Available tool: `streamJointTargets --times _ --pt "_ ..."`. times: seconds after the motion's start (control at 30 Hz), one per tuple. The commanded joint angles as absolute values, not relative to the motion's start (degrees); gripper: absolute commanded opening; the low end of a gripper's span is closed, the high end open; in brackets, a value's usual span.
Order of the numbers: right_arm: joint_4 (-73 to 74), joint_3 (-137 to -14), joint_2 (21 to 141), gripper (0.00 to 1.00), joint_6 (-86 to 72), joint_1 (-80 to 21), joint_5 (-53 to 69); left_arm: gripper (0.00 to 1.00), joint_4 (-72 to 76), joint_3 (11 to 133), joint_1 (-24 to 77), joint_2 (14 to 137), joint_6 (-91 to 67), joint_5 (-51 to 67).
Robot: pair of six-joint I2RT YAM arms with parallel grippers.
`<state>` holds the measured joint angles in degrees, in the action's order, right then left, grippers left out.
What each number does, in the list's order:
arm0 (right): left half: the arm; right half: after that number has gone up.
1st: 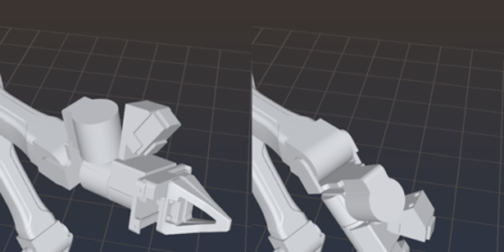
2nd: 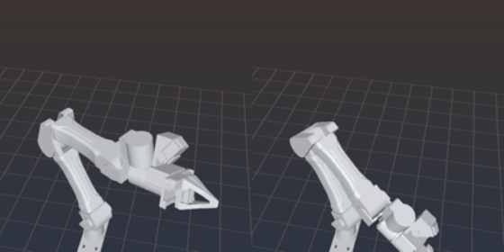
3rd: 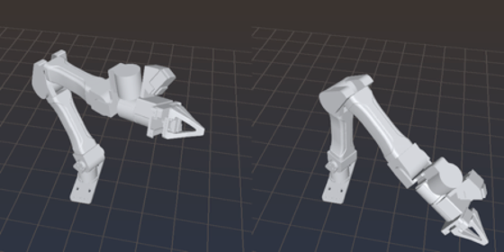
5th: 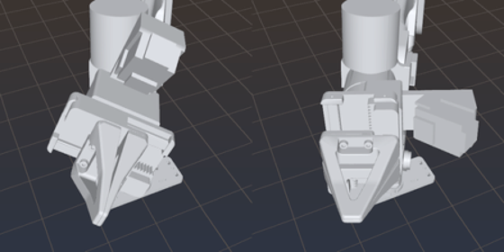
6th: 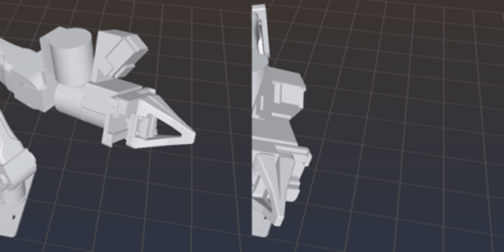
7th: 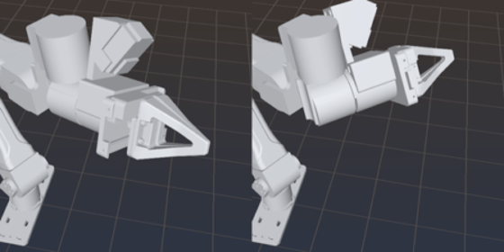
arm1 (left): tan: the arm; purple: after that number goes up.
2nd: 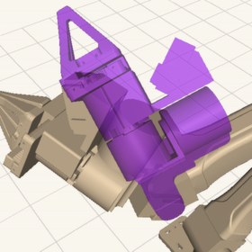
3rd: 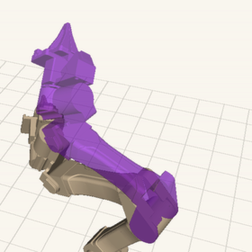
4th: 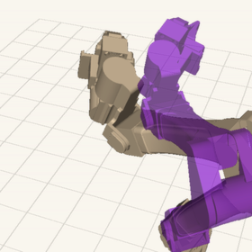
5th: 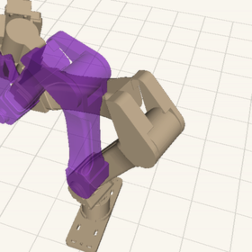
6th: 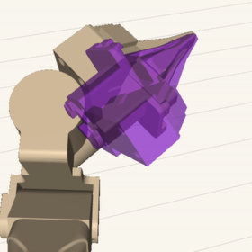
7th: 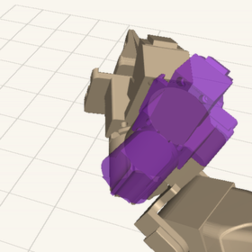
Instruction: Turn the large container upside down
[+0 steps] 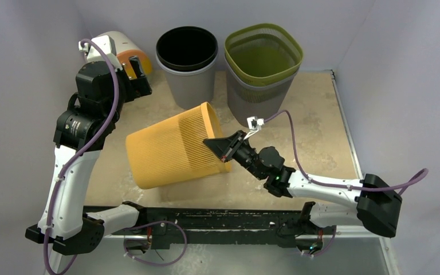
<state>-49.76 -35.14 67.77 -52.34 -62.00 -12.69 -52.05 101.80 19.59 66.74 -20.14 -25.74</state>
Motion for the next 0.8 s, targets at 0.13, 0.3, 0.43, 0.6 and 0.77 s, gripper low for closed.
streamJointTargets --times 0.13,0.3,0.43,0.6,0.77 --pt "-62.8 -30.6 69.1 0.0 -57.5 -55.5 -9.2 0.96 -51.0 102.6 19.9 66.7 -19.3 -25.7" --pt "-70.7 -29.0 73.7 0.0 -60.7 -54.2 -5.4 0.96 -50.7 101.5 19.8 66.6 -19.1 -25.7" --pt "-83.9 -28.9 80.4 0.0 -63.4 -53.7 -3.7 0.95 -51.4 102.5 19.8 67.3 -18.6 -26.1" --pt "-106.5 -30.2 91.9 0.0 -70.1 -53.1 -2.3 0.94 -53.6 104.5 19.8 68.9 -17.8 -26.4" --pt "-116.9 -35.9 99.9 0.0 -76.6 -51.2 -0.1 0.94 -53.6 105.6 19.8 69.7 -17.5 -26.8"
